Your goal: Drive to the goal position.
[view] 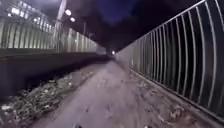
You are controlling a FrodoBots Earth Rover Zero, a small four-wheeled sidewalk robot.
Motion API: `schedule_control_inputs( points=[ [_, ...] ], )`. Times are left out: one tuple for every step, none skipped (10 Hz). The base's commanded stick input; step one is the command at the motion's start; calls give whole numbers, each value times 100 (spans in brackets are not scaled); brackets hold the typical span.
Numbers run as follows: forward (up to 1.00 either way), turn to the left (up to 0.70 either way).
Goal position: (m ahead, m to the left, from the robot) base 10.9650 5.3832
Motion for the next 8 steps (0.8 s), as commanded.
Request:
schedule_control_inputs(
  points=[
    [30,1],
    [30,1],
    [30,1],
    [30,1],
    [30,1],
    [30,1],
    [30,1],
    [30,1]
  ],
)
